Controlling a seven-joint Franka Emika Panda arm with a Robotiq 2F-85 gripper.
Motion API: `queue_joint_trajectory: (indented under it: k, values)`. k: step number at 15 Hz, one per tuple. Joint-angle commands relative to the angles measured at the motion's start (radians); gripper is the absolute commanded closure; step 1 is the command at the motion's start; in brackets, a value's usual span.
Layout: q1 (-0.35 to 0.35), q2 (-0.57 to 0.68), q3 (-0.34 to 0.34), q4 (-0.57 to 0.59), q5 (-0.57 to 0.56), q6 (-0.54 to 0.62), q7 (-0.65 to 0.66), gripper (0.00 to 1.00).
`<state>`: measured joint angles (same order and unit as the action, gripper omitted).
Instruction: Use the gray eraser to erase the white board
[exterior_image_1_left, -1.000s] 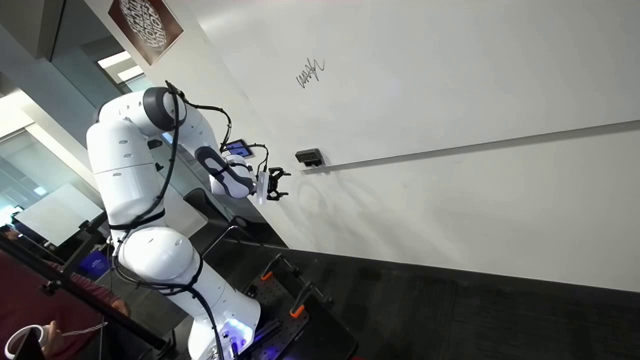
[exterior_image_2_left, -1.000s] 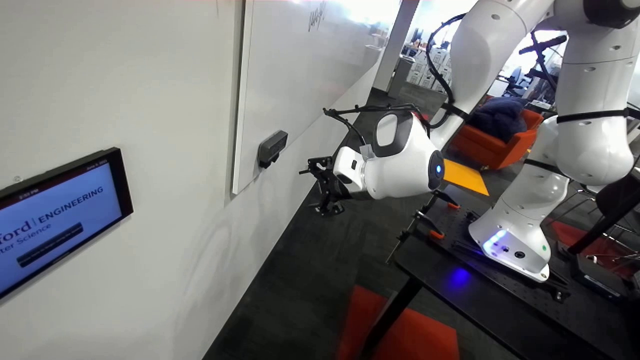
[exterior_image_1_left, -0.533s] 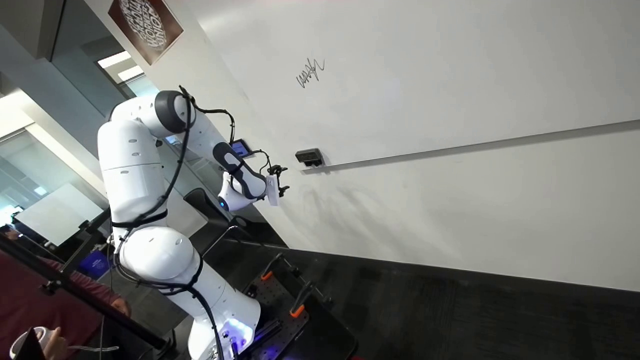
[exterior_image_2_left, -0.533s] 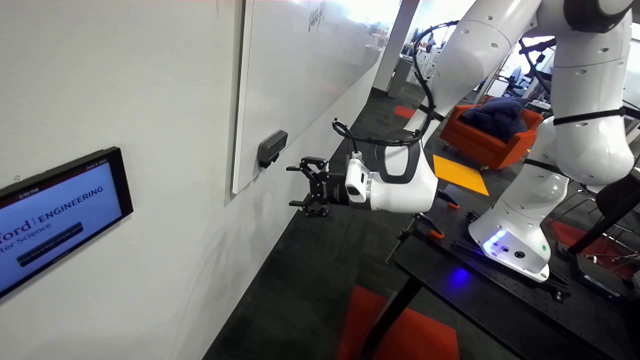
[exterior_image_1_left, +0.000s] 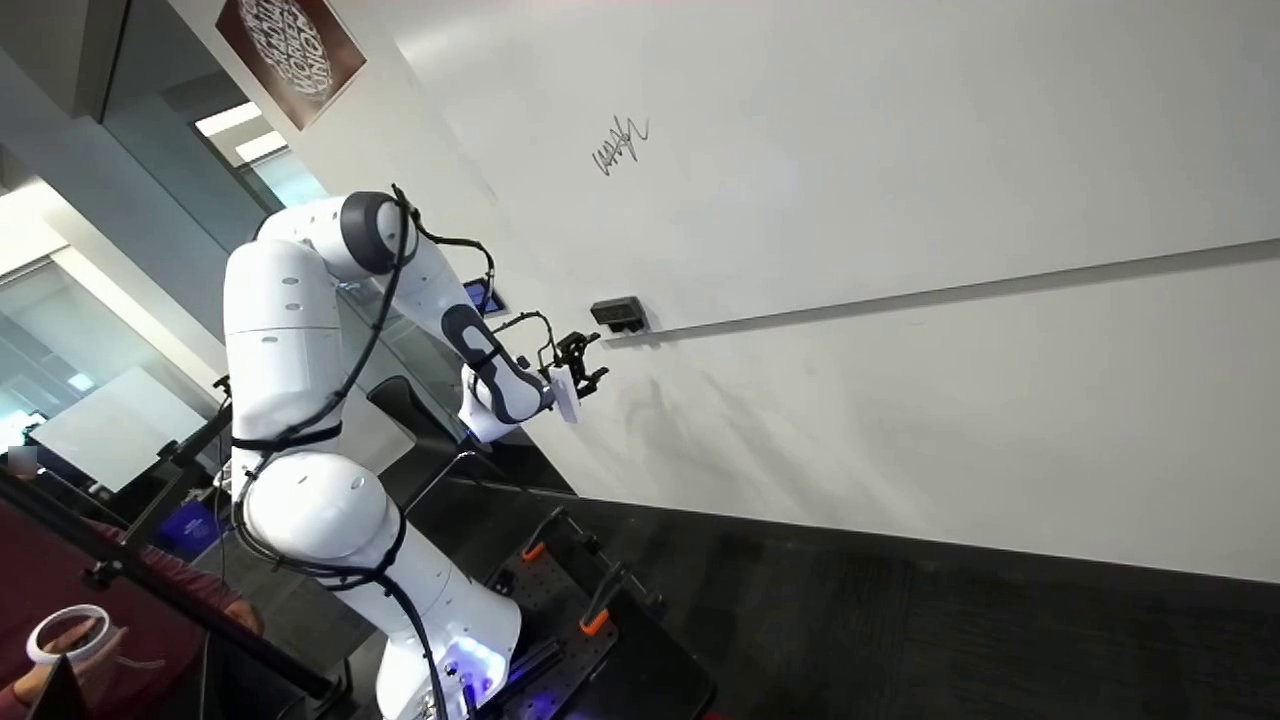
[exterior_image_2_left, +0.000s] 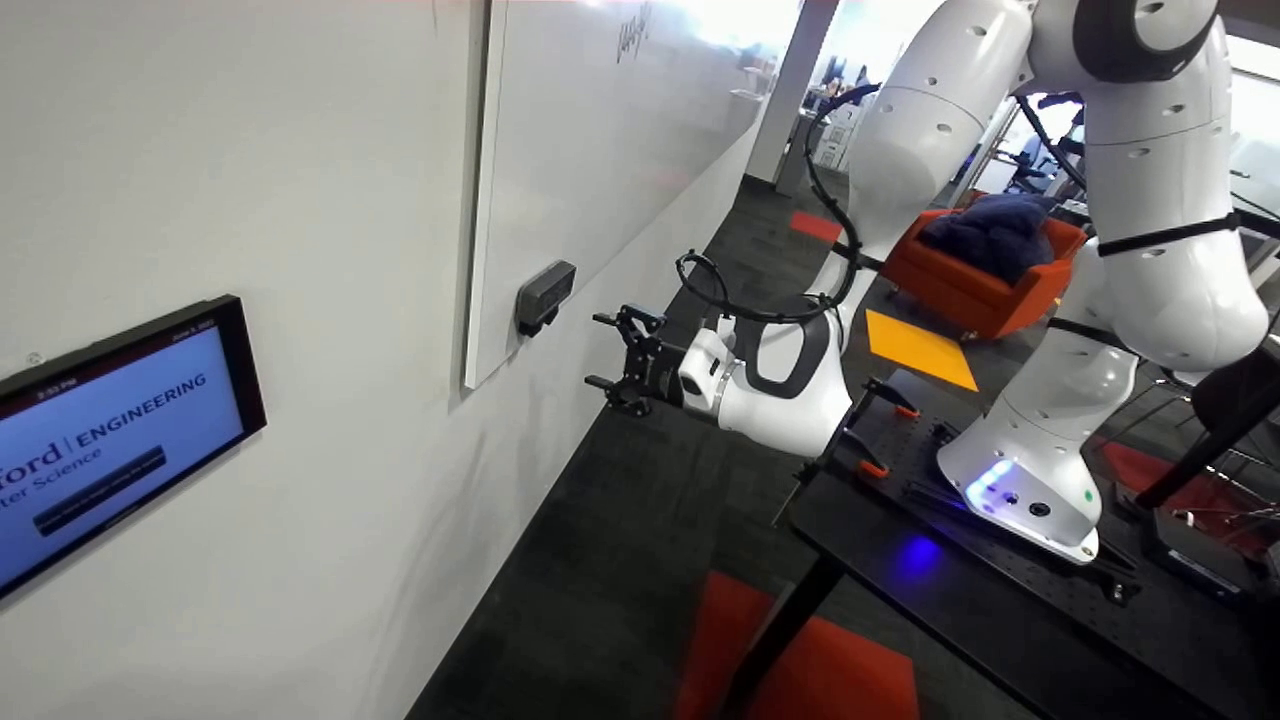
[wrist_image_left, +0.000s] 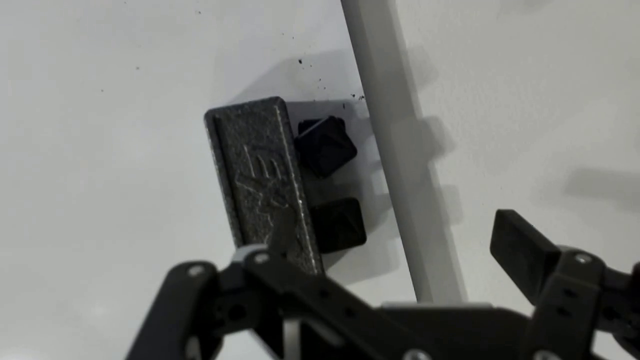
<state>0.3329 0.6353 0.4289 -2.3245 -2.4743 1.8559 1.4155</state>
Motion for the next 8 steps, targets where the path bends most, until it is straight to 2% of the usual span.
queue_joint_trajectory:
  k: [1, 5, 8]
  values:
    - [0.021, -0.004, -0.01, -0.01, -0.008, -0.057, -0.041, 0.0]
    - [0.056, -0.022, -0.035, -0.045, -0.117, -0.18, -0.14, 0.0]
    - [0.058, -0.025, -0.045, -0.058, -0.167, -0.251, -0.2, 0.0]
